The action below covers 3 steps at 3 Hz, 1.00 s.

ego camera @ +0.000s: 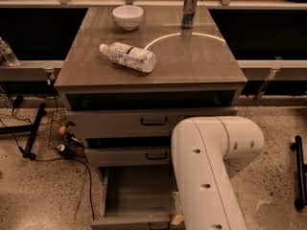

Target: Close bottom drawer

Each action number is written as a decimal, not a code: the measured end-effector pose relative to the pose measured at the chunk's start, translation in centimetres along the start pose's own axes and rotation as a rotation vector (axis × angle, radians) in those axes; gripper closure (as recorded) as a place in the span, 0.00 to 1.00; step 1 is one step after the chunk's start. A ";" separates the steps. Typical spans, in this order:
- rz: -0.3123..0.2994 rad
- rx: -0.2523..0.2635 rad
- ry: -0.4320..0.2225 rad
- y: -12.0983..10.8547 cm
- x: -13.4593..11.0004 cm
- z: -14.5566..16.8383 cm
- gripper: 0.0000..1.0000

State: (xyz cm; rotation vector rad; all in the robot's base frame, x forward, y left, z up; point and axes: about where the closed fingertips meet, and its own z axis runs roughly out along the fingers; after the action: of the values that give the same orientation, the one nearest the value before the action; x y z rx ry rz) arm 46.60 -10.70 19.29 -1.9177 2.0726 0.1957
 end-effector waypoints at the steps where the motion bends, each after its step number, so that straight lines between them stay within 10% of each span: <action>1: -0.007 0.009 -0.025 -0.6 -0.7 0.6 0.49; 3: -0.021 0.026 -0.051 -1.8 -2.0 1.0 0.98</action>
Offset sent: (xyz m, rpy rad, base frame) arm 0.0428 0.0295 0.0042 0.0726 -0.0658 0.0294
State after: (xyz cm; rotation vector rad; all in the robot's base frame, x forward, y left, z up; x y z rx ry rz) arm 48.60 -8.64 19.19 -1.8992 2.0116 0.2098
